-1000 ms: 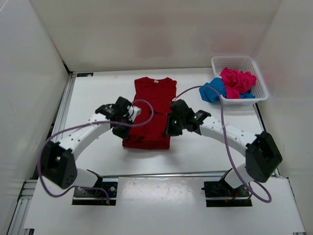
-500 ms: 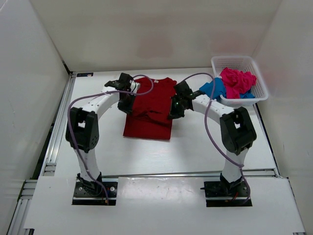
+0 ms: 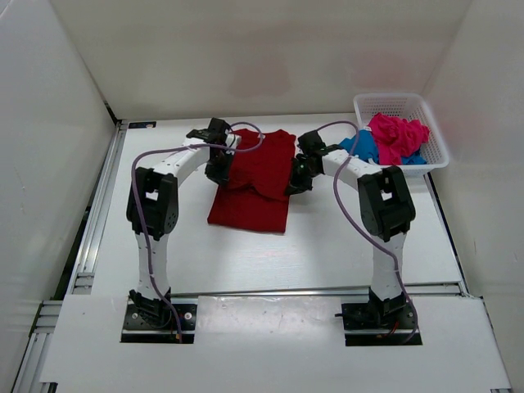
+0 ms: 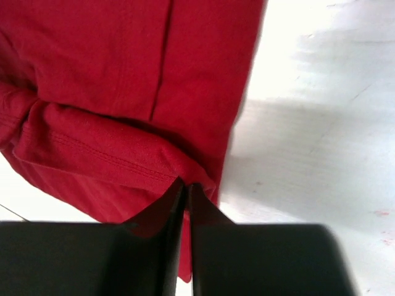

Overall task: Fold and stack the t-shirts
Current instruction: Fold the folded rectangular tshirt in 1/3 of the way

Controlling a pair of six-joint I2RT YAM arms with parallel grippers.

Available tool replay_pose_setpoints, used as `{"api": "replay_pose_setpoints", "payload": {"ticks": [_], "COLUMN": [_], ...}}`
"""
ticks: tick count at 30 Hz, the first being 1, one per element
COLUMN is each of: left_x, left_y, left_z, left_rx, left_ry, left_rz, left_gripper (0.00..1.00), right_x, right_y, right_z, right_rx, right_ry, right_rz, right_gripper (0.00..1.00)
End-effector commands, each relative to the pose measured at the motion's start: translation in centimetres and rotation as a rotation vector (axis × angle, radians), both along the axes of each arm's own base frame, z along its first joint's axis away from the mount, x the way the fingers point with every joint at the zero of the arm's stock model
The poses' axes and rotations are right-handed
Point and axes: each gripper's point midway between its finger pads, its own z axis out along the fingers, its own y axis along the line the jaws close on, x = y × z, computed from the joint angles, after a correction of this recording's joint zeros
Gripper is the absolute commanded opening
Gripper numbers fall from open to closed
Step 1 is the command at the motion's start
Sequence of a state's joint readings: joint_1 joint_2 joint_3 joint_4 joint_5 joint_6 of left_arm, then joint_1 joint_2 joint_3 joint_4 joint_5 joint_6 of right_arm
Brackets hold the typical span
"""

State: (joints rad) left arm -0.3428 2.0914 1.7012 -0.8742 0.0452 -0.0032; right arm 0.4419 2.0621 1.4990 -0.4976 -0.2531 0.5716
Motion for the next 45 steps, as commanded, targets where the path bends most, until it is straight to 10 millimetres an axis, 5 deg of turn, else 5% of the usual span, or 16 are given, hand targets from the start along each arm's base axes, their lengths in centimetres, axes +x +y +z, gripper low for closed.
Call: {"api": "replay_pose_setpoints", "payload": {"ticks": [1, 3, 5, 8, 12, 16, 19, 23, 26, 36, 45], "left_x": [2.4, 2.9, 3.8, 5.2, 6.4, 6.6, 5.7, 3.6, 1.6, -1.1, -1.3], "left_y": [0.5, 1.2, 1.9, 2.8, 3.5, 6.7, 8.2, 10.9, 10.9, 11.5, 11.9], "left_z": [2.0, 1.9, 2.8, 4.2, 8.0, 10.8, 9.5, 7.4, 6.7, 4.1, 3.8], "left_rx": [-0.011, 0.009, 0.019, 0.017, -0.018, -0.026, -0.011, 0.012, 0.008, 0.02, 0.022], "left_ry": [-0.08, -0.088, -0.118, -0.164, -0.248, -0.302, -0.263, -0.196, -0.162, -0.076, -0.067], "left_rz": [0.024, 0.042, 0.062, 0.091, 0.112, 0.176, 0.203, 0.253, 0.247, 0.251, 0.26], "left_gripper": [0.25, 0.38, 0.52, 0.73, 0.81, 0.82, 0.82, 0.82, 0.82, 0.82, 0.82], "right_x": [2.4, 3.5, 4.4, 5.3, 2.2, -3.5, -5.0, -3.2, -2.5, -0.7, 4.2], "right_y": [-0.1, 0.0, -0.7, -1.3, 0.8, 6.1, 9.4, 12.5, 13.6, 13.4, 11.2], "right_z": [1.3, 2.2, 2.7, 6.0, 7.8, 7.0, 5.1, 4.4, 2.8, -0.9, -1.7], "right_rx": [0.023, 0.032, 0.012, -0.002, -0.065, -0.092, -0.116, -0.078, -0.078, -0.165, -0.312], "right_ry": [-0.04, -0.061, -0.083, -0.183, -0.285, -0.33, -0.335, -0.326, -0.304, -0.294, -0.364], "right_rz": [0.0, -0.009, -0.025, -0.03, 0.058, 0.215, 0.272, 0.271, 0.271, 0.231, 0.076], "right_gripper": [0.15, 0.19, 0.36, 0.4, 0.35, 0.11, 0.0, 0.0, 0.0, 0.0, 0.0]}}
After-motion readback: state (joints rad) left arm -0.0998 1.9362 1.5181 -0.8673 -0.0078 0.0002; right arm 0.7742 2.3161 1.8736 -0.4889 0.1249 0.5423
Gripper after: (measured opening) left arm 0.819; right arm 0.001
